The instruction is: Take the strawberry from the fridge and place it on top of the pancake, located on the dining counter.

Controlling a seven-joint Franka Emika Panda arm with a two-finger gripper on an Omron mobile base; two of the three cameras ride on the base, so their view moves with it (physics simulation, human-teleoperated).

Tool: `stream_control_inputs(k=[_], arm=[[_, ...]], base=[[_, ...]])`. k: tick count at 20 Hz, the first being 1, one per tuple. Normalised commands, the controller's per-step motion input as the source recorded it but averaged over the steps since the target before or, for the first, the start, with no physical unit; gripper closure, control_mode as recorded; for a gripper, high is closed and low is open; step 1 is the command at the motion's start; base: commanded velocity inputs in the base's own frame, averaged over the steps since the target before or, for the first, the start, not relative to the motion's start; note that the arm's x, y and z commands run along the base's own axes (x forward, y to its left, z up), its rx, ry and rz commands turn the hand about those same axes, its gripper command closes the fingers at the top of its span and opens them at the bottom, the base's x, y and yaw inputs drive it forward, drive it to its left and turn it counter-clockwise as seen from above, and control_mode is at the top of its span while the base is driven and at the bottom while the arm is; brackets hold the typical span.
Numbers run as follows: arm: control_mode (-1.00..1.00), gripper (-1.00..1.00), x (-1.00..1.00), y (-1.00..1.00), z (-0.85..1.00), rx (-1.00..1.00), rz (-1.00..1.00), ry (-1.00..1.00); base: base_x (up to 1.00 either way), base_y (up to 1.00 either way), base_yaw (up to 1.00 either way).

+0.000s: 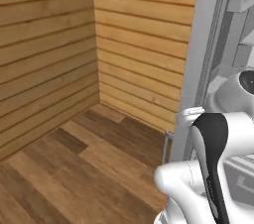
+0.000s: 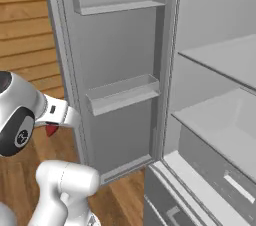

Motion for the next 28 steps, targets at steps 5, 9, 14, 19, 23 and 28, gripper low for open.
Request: stream_control_inputs(k=[5,9,14,19,23,28], arm=[[1.00,1.00,0.00,0.00,0.00,0.00,0.00,0.00],[1.00,1.00,0.00,0.00,0.00,0.00,0.00,0.00],[1.00,1.00,0.00,0.00,0.00,0.00,0.00,0.00],[1.00,1.00,0.00,0.00,0.00,0.00,0.00,0.00],[1.00,1.00,0.00,0.00,0.00,0.00,0.00,0.00],[1.00,1.00,0.00,0.00,0.00,0.00,0.00,0.00]], base=[[-0.88,0.10,0.75],[-0.89,0.40,0.75],[-0.89,0.65,0.70],[0.03,0.36,0.41],[0.91,0.05,0.07],[1.00,0.23,0.00]])
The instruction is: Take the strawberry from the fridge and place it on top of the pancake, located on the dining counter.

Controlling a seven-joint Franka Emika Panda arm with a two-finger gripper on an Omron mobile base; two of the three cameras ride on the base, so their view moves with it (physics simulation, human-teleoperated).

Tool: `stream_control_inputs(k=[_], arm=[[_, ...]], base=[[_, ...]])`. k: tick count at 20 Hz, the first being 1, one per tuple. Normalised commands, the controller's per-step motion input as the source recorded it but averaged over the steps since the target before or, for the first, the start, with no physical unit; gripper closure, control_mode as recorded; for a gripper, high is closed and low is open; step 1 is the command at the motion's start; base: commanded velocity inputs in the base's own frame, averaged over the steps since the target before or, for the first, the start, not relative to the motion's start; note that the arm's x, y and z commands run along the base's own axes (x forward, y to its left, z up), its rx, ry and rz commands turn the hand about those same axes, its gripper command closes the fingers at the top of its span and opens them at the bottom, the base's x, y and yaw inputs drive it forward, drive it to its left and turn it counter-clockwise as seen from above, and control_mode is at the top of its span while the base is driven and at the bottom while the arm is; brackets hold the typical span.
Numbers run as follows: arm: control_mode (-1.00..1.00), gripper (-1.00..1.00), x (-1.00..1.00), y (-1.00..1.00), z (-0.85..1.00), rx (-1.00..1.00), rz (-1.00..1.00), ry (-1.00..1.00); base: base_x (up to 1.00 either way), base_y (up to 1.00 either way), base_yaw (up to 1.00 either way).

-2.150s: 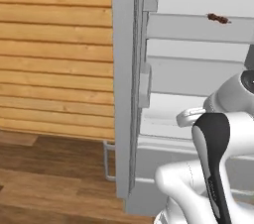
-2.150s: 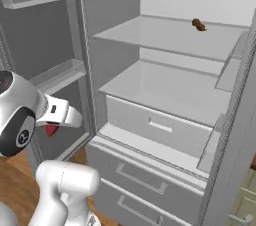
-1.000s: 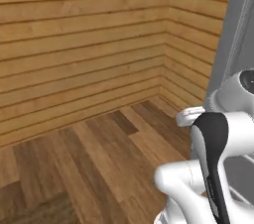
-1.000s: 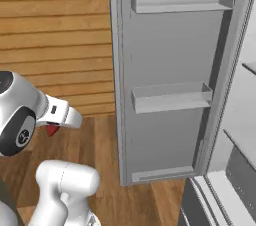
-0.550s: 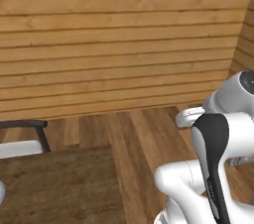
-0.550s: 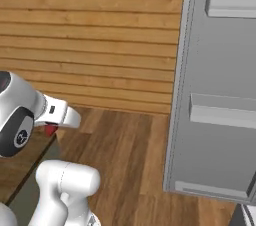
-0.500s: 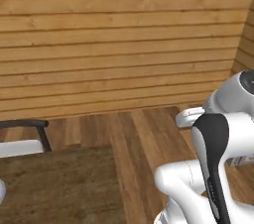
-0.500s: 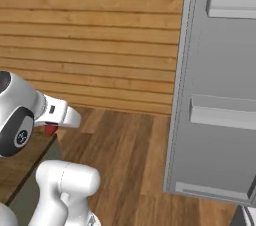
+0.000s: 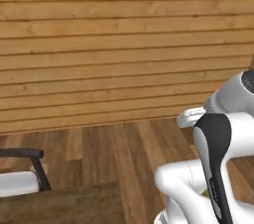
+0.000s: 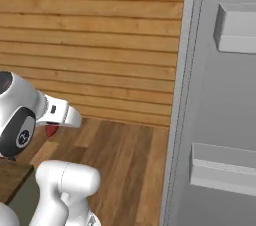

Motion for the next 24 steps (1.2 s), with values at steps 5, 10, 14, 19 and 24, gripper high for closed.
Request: stream_control_inputs(k=[5,10,14,19,24], arm=[[1.00,1.00,0.00,0.00,0.00,0.00,0.00,0.00],[1.00,1.00,0.00,0.00,0.00,0.00,0.00,0.00],[1.00,1.00,0.00,0.00,0.00,0.00,0.00,0.00],[1.00,1.00,0.00,0.00,0.00,0.00,0.00,0.00],[1.00,1.00,0.00,0.00,0.00,0.00,0.00,0.00]], base=[[1.00,0.25,-0.05],[1.00,0.32,-0.01],[1.00,0.48,-0.01],[1.00,0.55,0.24],[1.00,0.35,0.52]])
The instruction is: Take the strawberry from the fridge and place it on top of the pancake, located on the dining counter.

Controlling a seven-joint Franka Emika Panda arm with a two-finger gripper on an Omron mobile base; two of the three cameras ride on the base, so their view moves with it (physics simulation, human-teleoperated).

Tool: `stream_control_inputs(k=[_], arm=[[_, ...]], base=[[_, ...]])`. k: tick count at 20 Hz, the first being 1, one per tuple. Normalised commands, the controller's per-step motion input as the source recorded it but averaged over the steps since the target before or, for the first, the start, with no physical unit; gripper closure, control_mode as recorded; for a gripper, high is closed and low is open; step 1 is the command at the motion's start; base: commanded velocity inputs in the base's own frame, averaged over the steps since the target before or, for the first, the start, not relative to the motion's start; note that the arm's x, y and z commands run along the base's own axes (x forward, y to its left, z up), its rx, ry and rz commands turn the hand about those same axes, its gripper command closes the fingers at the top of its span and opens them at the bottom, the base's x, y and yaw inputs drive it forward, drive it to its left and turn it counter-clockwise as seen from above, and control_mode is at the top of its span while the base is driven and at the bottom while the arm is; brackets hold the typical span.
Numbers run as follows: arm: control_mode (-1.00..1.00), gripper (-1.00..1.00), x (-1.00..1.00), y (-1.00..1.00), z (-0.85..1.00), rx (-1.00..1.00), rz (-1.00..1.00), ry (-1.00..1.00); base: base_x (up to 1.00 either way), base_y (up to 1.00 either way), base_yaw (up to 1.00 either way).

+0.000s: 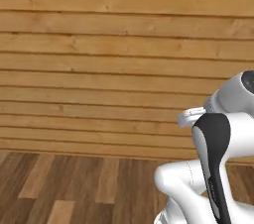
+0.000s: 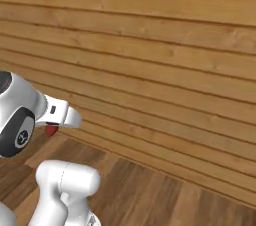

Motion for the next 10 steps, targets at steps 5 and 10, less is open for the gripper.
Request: stream_control_inputs(k=[5,10], arm=[[1.00,1.00,0.00,0.00,0.00,0.00,0.00,0.00],[1.00,1.00,0.00,0.00,0.00,0.00,0.00,0.00]], base=[[1.00,0.24,0.53],[0.97,0.09,0.74]])
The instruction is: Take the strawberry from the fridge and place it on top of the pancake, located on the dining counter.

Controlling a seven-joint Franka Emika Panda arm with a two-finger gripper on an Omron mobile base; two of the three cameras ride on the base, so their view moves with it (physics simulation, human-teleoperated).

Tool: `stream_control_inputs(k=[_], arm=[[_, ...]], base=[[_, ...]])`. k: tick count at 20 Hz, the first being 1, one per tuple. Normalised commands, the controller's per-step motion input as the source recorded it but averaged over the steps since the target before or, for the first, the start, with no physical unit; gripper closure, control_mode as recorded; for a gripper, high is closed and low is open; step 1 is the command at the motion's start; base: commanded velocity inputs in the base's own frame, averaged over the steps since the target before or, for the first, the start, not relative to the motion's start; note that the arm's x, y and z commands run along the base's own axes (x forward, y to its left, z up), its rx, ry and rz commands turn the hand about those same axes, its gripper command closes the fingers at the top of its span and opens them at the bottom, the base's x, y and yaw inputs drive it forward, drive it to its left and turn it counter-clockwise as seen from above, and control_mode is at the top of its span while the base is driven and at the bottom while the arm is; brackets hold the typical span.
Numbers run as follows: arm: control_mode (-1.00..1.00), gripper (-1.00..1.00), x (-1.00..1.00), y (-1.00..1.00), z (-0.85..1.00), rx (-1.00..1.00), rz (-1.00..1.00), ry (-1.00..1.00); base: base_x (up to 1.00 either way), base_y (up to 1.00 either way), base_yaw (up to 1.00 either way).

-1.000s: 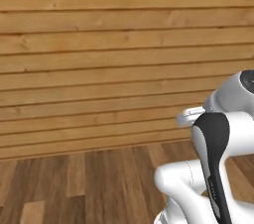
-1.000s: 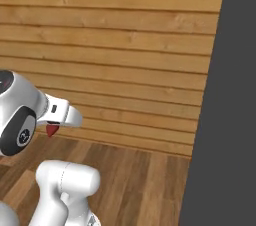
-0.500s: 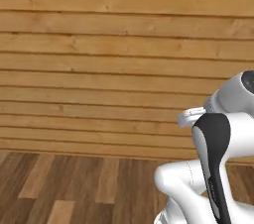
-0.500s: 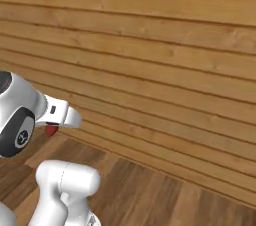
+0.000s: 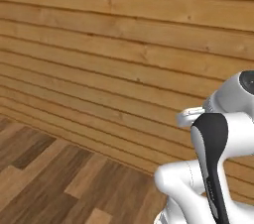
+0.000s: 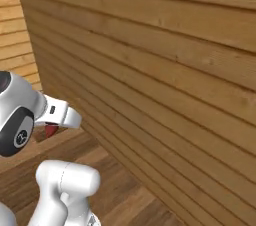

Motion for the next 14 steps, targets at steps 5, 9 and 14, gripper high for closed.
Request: stream_control_inputs(k=[5,9,14], arm=[[1.00,1.00,0.00,0.00,0.00,0.00,0.00,0.00],[1.00,1.00,0.00,0.00,0.00,0.00,0.00,0.00],[1.00,1.00,0.00,0.00,0.00,0.00,0.00,0.00]], base=[[0.39,0.00,0.98],[0.03,0.00,1.00],[0.12,0.00,1.00]])
